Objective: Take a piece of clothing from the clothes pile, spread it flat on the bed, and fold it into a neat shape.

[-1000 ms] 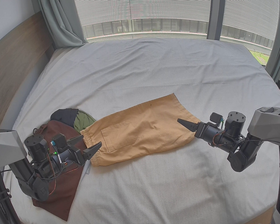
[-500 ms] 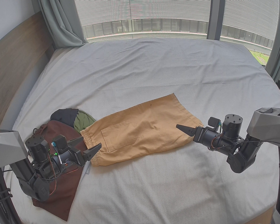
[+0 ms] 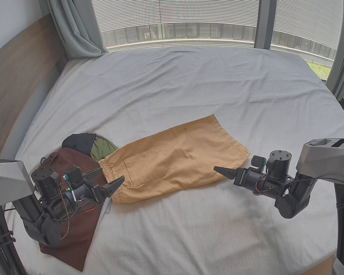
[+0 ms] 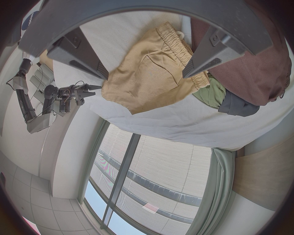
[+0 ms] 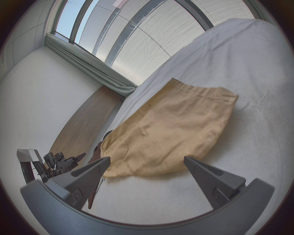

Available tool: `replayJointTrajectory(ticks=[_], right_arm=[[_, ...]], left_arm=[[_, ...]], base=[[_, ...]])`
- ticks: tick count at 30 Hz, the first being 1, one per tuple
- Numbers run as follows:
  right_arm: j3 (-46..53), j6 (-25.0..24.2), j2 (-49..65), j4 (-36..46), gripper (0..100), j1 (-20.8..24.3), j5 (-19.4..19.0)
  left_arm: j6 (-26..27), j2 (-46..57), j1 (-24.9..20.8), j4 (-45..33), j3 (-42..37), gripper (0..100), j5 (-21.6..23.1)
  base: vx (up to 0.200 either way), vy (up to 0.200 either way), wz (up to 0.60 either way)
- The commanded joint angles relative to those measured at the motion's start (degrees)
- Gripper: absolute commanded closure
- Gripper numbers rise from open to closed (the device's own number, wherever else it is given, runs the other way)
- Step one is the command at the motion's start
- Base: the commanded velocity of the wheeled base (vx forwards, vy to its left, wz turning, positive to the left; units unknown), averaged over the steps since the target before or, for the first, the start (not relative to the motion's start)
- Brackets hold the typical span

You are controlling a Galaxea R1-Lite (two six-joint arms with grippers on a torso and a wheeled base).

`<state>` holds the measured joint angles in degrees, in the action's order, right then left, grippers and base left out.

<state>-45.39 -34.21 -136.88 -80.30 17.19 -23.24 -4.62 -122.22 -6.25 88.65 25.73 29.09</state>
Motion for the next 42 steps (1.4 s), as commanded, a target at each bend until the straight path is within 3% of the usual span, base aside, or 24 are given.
replayJointTrajectory(ticks=[1, 19, 25, 42], right_arm=[[-0.1, 0.0, -2.3, 0.0, 0, 0.0, -0.1], [-3.0, 0.1, -6.6, 0.0, 0, 0.1, 0.0], [-7.2, -0.8, -9.6, -0.6, 0, 2.0, 4.3], [-13.4, -4.3, -14.2, -5.4, 0, 4.3, 4.3]], left_arm=[[0.0, -0.1, 0.0, 0.0, 0.0, 0, 0.0], [-0.4, -0.4, 0.0, 0.0, 0.2, 0, 0.0], [-0.4, 0.1, -0.1, 0.0, 0.0, 0, 0.0], [-0.5, -0.1, -0.1, 0.0, 0.1, 0, 0.1]], base=[[0.000, 0.000, 0.00], [0.000, 0.000, 0.00], [0.000, 0.000, 0.00], [0.000, 0.000, 0.00]])
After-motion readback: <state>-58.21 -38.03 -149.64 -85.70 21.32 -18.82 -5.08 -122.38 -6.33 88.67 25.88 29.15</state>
